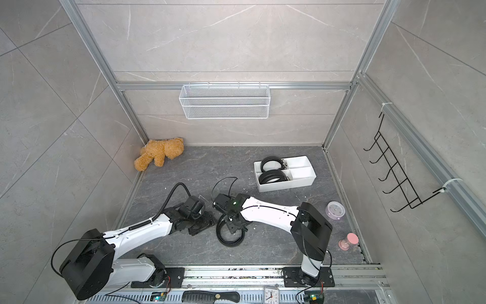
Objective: Place the belts into the storage roll
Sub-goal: Roll the belt at the center of the board.
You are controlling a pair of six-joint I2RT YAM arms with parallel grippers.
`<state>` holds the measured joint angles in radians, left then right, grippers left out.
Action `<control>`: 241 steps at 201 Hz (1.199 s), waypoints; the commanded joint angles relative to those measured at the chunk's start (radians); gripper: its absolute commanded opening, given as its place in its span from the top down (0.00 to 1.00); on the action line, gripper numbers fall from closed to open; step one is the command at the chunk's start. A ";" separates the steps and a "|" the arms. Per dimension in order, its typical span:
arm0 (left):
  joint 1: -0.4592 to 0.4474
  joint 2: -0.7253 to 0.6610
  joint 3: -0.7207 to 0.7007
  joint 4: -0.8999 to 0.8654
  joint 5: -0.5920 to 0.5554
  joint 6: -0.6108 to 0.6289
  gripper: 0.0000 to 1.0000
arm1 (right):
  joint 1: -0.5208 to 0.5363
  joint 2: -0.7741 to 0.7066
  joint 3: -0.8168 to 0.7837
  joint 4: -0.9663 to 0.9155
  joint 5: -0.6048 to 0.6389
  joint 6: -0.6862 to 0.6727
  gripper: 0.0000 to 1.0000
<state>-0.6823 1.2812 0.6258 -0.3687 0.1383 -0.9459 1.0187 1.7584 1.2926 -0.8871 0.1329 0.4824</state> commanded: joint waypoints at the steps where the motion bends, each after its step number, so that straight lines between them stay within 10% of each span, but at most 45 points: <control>1: -0.018 -0.017 0.063 -0.122 0.025 0.198 0.19 | -0.031 -0.063 -0.022 -0.036 -0.046 -0.001 0.38; 119: -0.152 0.166 0.215 -0.127 0.029 0.447 0.14 | -0.242 0.144 0.323 -0.110 -0.016 -0.226 0.34; 189: -0.174 0.305 0.272 -0.229 -0.070 0.410 0.24 | -0.245 0.432 0.570 -0.124 -0.034 -0.310 0.33; 241: -0.176 0.332 0.250 -0.198 -0.111 0.338 0.42 | -0.252 0.436 0.445 -0.064 -0.079 -0.304 0.35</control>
<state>-0.8532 1.6005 0.8818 -0.5541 0.0612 -0.5655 0.7734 2.2162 1.8133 -0.9619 0.0772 0.1875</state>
